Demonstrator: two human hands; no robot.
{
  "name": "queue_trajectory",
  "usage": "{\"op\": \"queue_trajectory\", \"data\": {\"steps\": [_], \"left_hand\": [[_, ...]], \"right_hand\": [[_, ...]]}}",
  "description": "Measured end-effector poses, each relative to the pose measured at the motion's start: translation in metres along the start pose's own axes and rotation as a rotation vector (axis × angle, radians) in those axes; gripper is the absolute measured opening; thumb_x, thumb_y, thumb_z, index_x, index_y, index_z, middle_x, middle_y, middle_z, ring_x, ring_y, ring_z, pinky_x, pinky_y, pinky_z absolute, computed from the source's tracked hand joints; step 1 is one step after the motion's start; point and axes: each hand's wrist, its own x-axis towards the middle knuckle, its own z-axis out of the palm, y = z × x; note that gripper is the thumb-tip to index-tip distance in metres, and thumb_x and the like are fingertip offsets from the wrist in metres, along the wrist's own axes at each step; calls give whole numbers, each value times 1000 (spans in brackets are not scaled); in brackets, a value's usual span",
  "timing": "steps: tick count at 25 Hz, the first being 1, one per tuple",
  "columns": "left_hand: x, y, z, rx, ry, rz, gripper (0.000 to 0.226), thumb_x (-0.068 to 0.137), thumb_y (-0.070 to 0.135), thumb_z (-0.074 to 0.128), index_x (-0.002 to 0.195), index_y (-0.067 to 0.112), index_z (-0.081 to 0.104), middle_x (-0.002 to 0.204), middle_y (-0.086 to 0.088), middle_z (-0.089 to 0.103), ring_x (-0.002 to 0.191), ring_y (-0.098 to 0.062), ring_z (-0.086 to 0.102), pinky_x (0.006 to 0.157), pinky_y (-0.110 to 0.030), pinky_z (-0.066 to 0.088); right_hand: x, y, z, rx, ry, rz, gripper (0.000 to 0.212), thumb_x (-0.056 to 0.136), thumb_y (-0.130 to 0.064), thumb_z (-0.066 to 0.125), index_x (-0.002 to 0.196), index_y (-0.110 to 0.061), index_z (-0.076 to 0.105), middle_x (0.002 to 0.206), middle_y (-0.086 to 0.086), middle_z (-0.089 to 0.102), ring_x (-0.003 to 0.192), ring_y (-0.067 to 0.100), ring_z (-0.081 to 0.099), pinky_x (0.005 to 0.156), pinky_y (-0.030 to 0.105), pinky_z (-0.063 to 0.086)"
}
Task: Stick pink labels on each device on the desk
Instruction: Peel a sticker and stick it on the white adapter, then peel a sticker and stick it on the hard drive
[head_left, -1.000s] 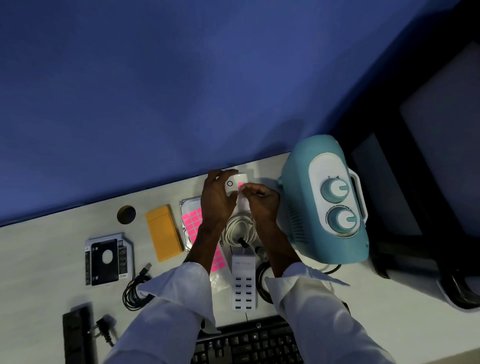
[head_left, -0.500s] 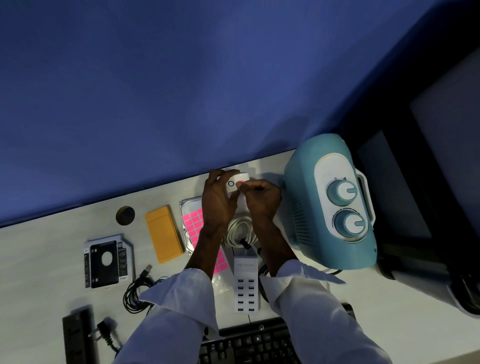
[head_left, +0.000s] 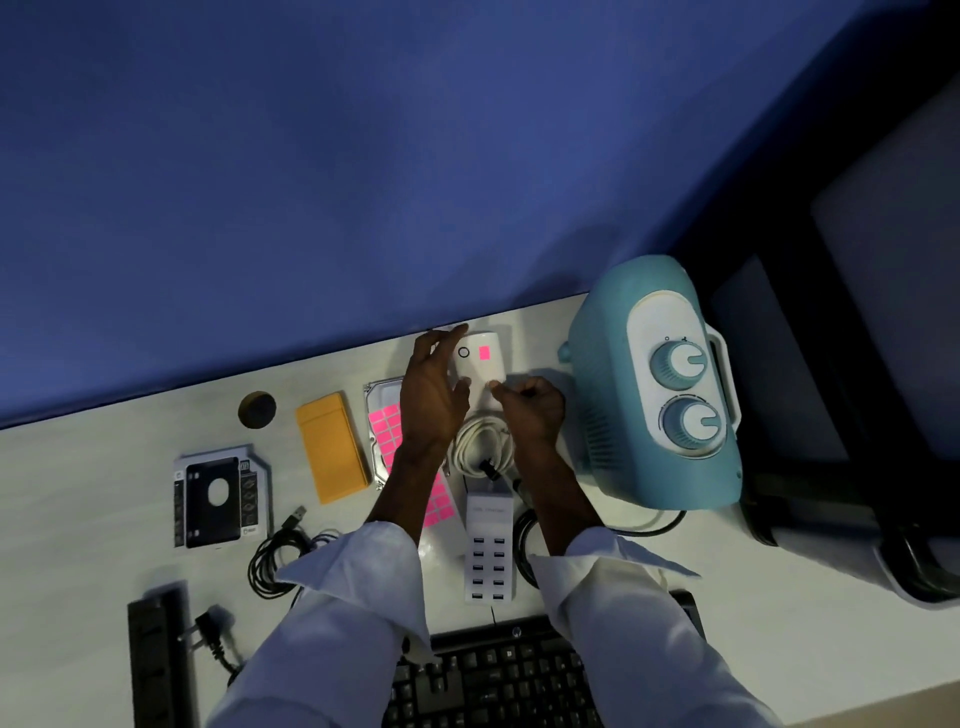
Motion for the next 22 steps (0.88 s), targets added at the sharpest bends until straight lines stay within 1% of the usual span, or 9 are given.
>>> {"op": "queue_trajectory", "data": {"steps": [2, 4, 6, 9, 11, 14, 17, 18, 22], "left_hand": [[-23, -7, -10, -37, 65, -9, 58, 79, 2, 70, 134, 13, 57, 133, -9, 57, 106, -24, 64, 93, -36, 56], [-59, -21, -21, -47, 157, -46, 45, 81, 5, 70, 125, 8, 61, 122, -11, 62, 104, -20, 63, 94, -35, 54], [-96, -41, -26, -12, 202, -137, 34, 81, 8, 71, 114, 11, 63, 113, -7, 66, 99, -18, 63, 86, -41, 57], [-154, -58, -31, -44, 193, -258, 28, 83, 20, 70, 109, 20, 61, 102, 0, 66, 85, -19, 66, 67, -43, 58], [-178, -60, -31, -69, 193, -316, 31, 83, 29, 69, 110, 19, 61, 99, -2, 66, 84, -21, 67, 69, -42, 58], [-194, -53, -29, 25, 212, -369, 39, 82, 29, 74, 116, 15, 60, 100, -5, 69, 85, -24, 69, 70, -34, 56], [-194, -44, -27, -114, 192, -465, 45, 84, 21, 74, 124, 16, 54, 95, 0, 71, 75, -15, 68, 60, -12, 46], [-193, -42, -27, -178, 190, -514, 45, 84, 17, 73, 124, 15, 52, 95, -2, 72, 74, -16, 68, 57, -12, 44], [-190, -39, -36, -392, 250, -547, 34, 88, 2, 67, 116, 7, 50, 100, -15, 67, 73, -26, 67, 49, -28, 54]], "right_hand": [[-14, 12, -6, -2, -30, -131, 19, 70, -5, 81, 68, -14, 65, 74, 3, 69, 73, 16, 65, 76, 27, 52], [-31, 25, -13, -61, -78, -255, 17, 68, -4, 81, 75, -12, 67, 76, 1, 71, 76, 17, 68, 77, 27, 53], [-46, 35, -19, -163, -163, -294, 16, 69, -8, 80, 80, -14, 69, 80, -2, 72, 79, 16, 69, 78, 27, 55], [-71, 49, -22, -430, -277, -366, 12, 73, -22, 76, 85, -26, 73, 90, -7, 75, 87, 13, 70, 82, 32, 57], [-86, 53, -22, -664, -311, -384, 12, 77, -34, 70, 88, -31, 74, 97, -12, 73, 95, 11, 68, 85, 32, 51], [-97, 59, -16, -936, -405, -383, 20, 83, -34, 64, 93, -21, 75, 95, -5, 72, 93, 16, 67, 70, 25, 43], [-100, 61, -7, -938, -468, -312, 24, 77, -37, 72, 86, -14, 73, 88, 3, 74, 85, 23, 71, 70, 32, 59], [-101, 60, -7, -916, -475, -300, 24, 76, -37, 74, 85, -15, 73, 88, 4, 74, 84, 23, 72, 71, 34, 60], [-102, 66, -18, -739, -599, -273, 26, 74, -24, 81, 84, -2, 74, 81, 10, 71, 74, 20, 65, 66, 34, 52]]}}
